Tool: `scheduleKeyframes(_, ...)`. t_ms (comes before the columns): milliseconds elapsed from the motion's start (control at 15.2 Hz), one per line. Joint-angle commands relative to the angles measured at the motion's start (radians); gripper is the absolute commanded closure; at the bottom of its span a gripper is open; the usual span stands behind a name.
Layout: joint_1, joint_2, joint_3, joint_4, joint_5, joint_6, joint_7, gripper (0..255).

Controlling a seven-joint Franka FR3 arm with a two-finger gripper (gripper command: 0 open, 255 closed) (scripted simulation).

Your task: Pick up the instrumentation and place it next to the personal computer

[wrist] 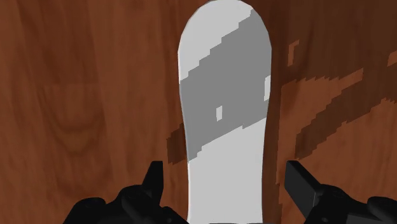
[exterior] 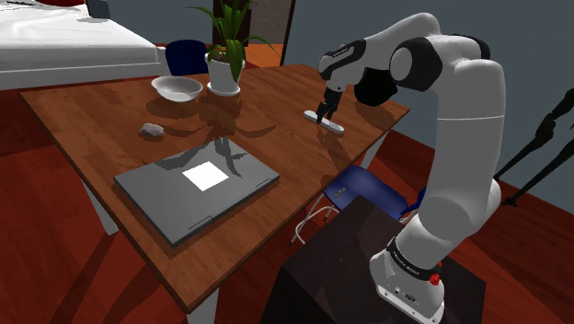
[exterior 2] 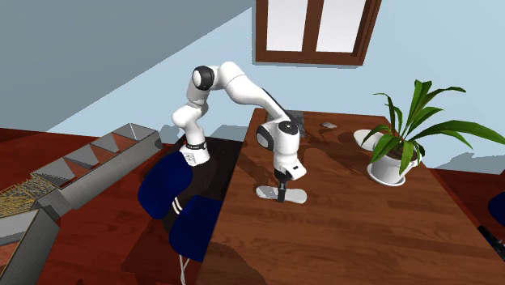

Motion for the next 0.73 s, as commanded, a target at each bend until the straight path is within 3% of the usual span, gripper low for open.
scheduleKeyframes(0,0.000,0.000,0.000,0.000,0.000,0.000,0.000,0)
scheduleKeyframes(66,0.000,0.000,0.000,0.000,0.000,0.000,0.000,255)
scheduleKeyframes(660,0.000,0.000,0.000,0.000,0.000,0.000,0.000,255)
